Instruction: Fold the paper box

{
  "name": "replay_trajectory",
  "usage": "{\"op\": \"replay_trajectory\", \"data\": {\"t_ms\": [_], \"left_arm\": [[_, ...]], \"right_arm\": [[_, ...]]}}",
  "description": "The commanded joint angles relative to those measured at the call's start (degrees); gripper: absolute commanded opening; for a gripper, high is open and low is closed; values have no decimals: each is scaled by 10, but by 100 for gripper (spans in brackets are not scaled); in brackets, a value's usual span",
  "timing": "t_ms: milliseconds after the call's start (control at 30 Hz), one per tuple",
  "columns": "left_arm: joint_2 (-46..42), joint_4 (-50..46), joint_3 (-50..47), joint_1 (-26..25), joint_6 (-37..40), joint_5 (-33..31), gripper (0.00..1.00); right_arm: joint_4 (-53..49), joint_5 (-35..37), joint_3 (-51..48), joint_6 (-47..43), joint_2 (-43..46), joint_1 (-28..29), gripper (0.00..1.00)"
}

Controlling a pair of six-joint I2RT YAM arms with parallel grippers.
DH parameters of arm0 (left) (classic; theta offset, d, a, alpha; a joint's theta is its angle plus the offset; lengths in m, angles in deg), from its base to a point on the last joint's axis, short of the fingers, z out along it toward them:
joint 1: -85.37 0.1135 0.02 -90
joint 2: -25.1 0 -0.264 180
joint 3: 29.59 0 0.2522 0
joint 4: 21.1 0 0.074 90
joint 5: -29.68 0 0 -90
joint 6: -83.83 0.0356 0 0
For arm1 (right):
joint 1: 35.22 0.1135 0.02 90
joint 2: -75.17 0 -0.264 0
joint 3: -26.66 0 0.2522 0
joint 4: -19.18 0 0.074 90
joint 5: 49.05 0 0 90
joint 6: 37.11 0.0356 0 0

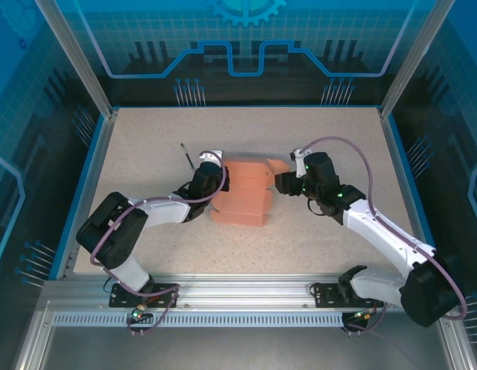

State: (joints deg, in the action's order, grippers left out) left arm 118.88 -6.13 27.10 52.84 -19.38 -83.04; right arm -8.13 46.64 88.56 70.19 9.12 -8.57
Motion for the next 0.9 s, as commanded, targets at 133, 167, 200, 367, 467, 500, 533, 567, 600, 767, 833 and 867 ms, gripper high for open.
{"op": "replay_trajectory", "data": {"t_ms": [133,167,200,367,467,500,533,567,600,767,833,867], "left_arm": [[-22,4,-4,-3,-6,-3,4],[-23,4,-3,-3,-6,-3,4],[-24,4,-3,-3,-6,-2,4],[-31,2,-6,-3,-5,-2,4],[-32,4,-6,-3,-5,-1,4],[-33,3,-6,-3,-5,-1,4],[-33,3,-7,-3,-6,0,4],[-34,2,-7,-3,-6,0,4],[-34,2,-7,-3,-6,0,4],[-36,1,-7,-3,-5,0,4],[-35,1,-7,-3,-5,1,4],[-34,1,-6,-3,-5,1,4]], "right_arm": [[-46,0,38,-44,14,-87,63],[-43,-8,40,-44,7,-106,64],[-39,-17,40,-44,0,-121,64],[-23,-68,53,-27,-72,-186,63],[-10,-94,62,-25,-120,-189,62],[-6,-106,65,-24,-133,-188,62],[-1,-121,65,-23,-148,-185,61],[7,-134,65,-23,-159,-182,61],[14,-144,65,-24,-166,-179,61],[37,-181,54,-26,-183,-159,60],[46,-191,46,-26,-179,-153,60],[49,-197,42,-25,-177,-151,60]]}}
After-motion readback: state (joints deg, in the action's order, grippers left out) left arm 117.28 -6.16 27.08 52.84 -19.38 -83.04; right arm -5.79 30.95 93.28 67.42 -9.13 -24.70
